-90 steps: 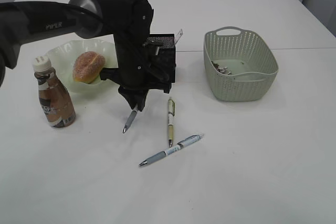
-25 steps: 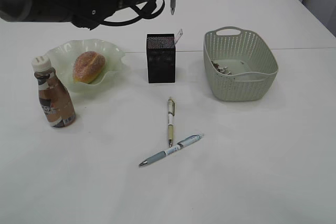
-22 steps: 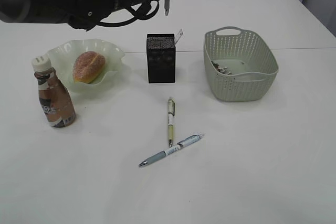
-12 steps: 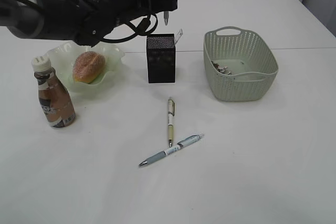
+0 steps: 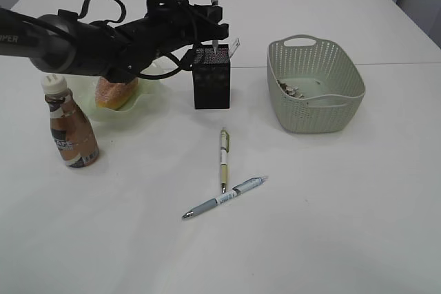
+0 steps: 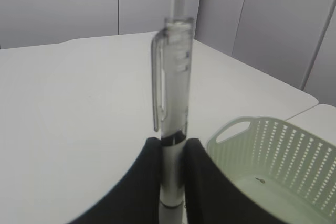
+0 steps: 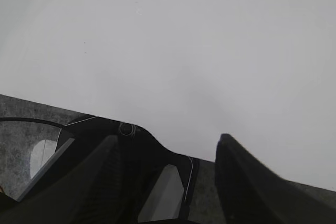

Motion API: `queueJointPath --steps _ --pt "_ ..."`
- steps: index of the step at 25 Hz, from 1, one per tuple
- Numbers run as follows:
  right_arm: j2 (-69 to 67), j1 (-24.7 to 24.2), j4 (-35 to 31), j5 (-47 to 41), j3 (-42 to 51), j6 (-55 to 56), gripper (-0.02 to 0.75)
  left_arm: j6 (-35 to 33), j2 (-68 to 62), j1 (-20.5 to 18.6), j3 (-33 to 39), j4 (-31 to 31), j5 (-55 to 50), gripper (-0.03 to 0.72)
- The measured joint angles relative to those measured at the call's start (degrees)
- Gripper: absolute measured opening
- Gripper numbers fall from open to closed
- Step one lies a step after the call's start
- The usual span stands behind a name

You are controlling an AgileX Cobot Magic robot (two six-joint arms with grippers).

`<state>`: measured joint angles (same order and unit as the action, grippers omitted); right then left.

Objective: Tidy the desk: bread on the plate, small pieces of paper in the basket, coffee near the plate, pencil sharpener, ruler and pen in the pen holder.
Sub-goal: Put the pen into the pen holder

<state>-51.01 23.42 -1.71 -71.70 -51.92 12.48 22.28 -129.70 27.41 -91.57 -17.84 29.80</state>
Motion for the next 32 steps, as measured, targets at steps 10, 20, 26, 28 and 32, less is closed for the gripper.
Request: queueJointPath --steps 10,20,26,28,32 --pt "0.00 0.00 0.09 0.00 0.00 0.00 0.448 -0.12 -1.08 -0.46 0.00 0.21 0.82 0.068" --pt "0.00 0.00 0.13 0.00 0.00 0.00 0.448 -0.15 -1.76 -0.88 0.00 0.21 0.82 0.069" --pt "0.00 0.00 0.13 0.00 0.00 0.00 0.448 -0.15 -1.76 -0.88 0.00 0.21 0.82 0.071" --pt "0.00 0.00 0.13 0.00 0.00 0.00 0.448 -0.15 -1.76 -0.88 0.00 0.21 0.82 0.071" --pt "0.00 0.00 0.13 0.00 0.00 0.00 0.448 -0.24 -1.76 -0.88 0.00 0.21 0.82 0.071"
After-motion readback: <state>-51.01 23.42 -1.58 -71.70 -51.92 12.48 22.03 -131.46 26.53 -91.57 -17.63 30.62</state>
